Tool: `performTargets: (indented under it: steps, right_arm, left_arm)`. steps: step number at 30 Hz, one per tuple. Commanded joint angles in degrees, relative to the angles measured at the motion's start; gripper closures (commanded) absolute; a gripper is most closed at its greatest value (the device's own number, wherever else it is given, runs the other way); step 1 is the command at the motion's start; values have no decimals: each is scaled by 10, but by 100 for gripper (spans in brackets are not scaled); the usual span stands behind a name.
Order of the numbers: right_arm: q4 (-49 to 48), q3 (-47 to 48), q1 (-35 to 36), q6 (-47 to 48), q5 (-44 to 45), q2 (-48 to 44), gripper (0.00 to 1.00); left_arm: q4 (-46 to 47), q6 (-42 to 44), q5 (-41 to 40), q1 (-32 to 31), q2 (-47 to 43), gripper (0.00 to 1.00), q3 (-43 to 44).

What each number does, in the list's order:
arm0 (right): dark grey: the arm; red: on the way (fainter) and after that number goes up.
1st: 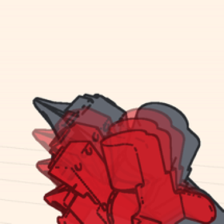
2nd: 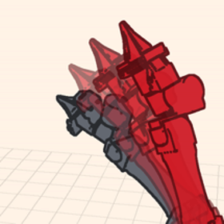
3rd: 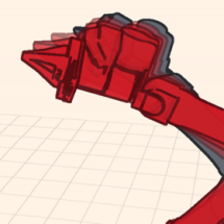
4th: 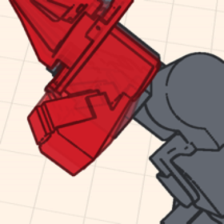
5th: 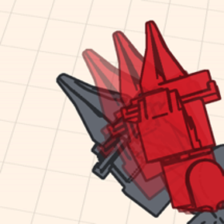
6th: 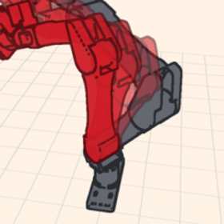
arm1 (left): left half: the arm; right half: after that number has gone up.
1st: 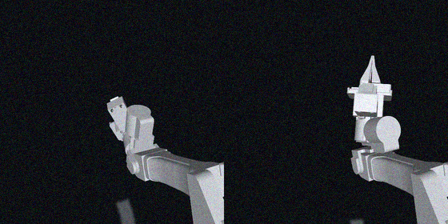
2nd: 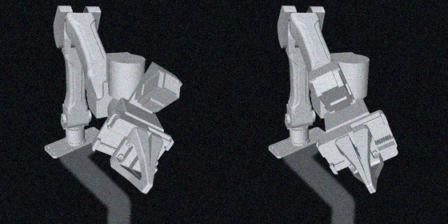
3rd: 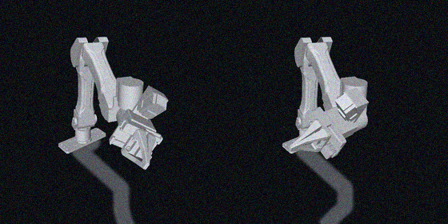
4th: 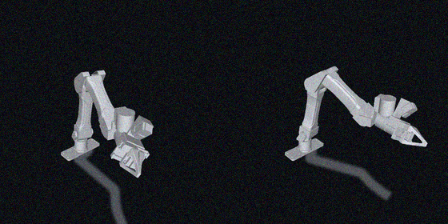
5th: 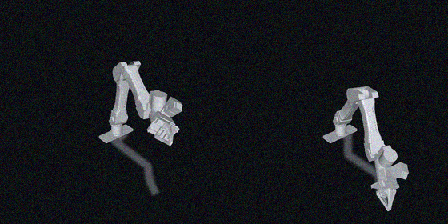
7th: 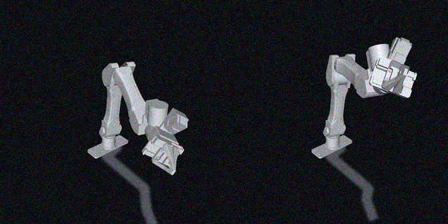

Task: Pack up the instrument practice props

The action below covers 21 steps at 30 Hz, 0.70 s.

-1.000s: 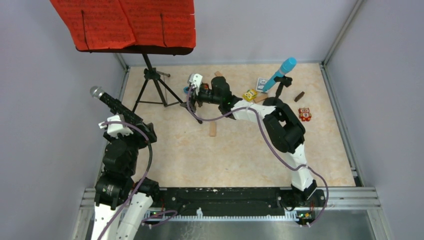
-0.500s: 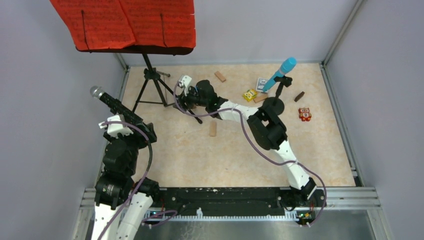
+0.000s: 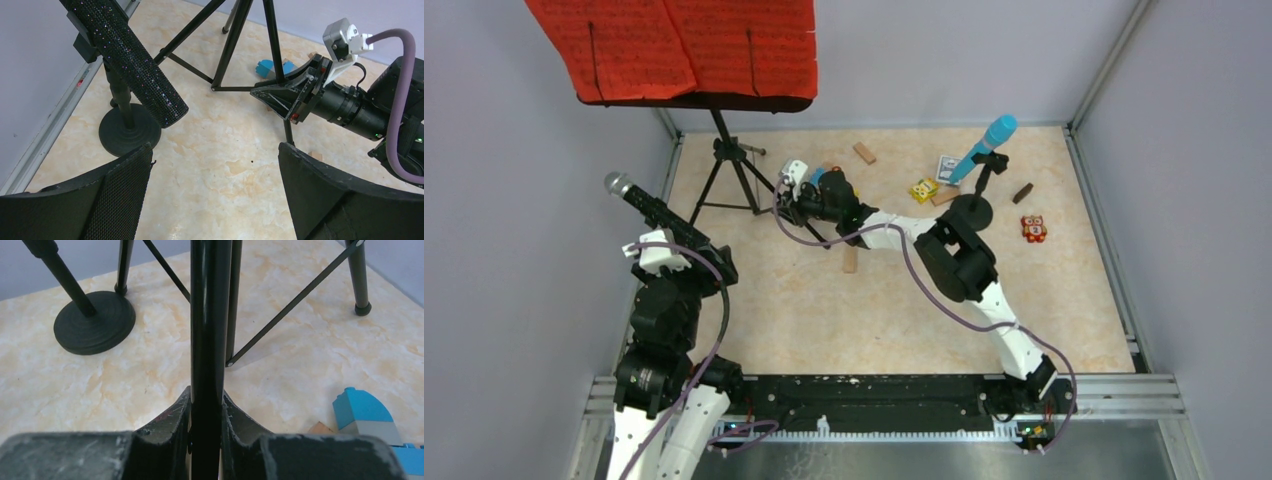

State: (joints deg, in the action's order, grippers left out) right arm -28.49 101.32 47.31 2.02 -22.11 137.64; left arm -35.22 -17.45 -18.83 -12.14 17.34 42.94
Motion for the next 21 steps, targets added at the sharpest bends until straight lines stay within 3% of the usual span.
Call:
performTargets:
  steps: [1,10,16,21]
  right_arm:
    - [-19,-39,-7,49,-15,-60,100]
    - [-19,-151,-55,70,-94,-133,100]
    - [52,-222,-74,162,-97,-193,100]
    - [66,-278,-100,171,-102,-236,100]
  left_arm:
    - [29,7,8,3,-7,1,-3]
    - [29,8,9,3,-6,1,-4]
    - [31,9,10,3,-6,1,-3]
    - [31,9,10,3,-7,1,-4]
